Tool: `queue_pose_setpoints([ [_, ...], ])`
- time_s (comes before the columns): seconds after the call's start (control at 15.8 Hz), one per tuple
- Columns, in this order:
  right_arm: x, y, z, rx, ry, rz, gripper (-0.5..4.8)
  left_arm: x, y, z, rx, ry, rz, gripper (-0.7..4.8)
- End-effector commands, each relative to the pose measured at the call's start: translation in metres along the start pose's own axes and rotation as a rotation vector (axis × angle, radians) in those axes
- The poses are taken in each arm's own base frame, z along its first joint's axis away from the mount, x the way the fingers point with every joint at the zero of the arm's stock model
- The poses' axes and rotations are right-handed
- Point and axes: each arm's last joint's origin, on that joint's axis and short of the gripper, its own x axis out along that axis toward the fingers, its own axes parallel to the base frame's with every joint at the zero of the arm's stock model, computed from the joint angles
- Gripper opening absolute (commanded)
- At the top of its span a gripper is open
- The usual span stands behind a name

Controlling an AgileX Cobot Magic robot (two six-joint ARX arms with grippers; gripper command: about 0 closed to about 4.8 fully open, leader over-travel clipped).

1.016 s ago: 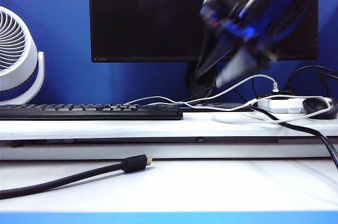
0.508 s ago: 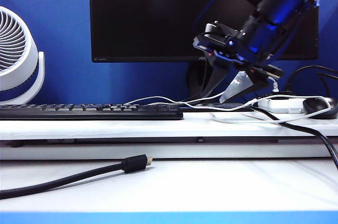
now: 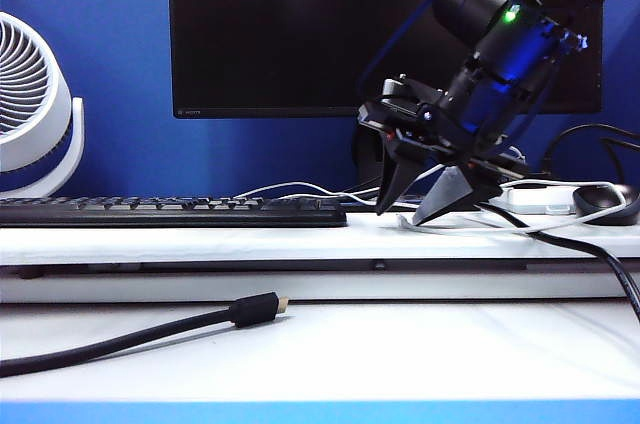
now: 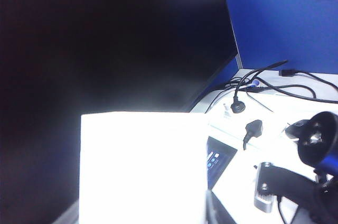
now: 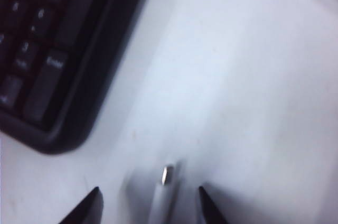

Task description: Pick up the Type-C charging cable and the charging base, insert one end of the Type-C charger into the corresponding slot on the base, and finally place the plugged-in charger back on the table.

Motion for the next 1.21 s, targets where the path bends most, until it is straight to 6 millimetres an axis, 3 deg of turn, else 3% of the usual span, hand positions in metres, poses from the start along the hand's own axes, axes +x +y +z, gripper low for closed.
queue_pose_setpoints([
  [0.06,0.007,-0.001,-0.004,0.008,0.028,-0.006,2.08,-0.002,0.002,0.005,0.006,-0.033,0.018,2.68],
  [0.13,0.007,0.0,-0.005,0.008,0.038,-0.005,1.78,-0.002,0.002,0.005,0.006,-0.033,0.018,2.68],
  [0.76,0.005,-0.002,-0.016,0.026,0.155,-0.024,1.79,-0.002,0.002,0.005,0.006,-0.032,0.018,2.68],
  [0.83,0.005,-0.002,-0.017,0.026,0.159,-0.025,1.65,-0.002,0.002,0.005,0.007,-0.032,0.018,2.68],
  [0.95,0.005,-0.003,-0.018,0.02,0.176,-0.028,-0.05,-0.002,0.002,0.005,0.007,-0.032,0.018,2.68],
  [1.02,0.002,-0.002,-0.019,-0.019,0.191,-0.027,-0.01,-0.002,0.002,0.005,0.006,-0.029,0.017,2.68],
  [1.21,-0.04,0.009,-0.005,-0.13,0.087,0.0,-0.01,-0.002,0.001,0.003,0.0,-0.009,0.007,2.68],
])
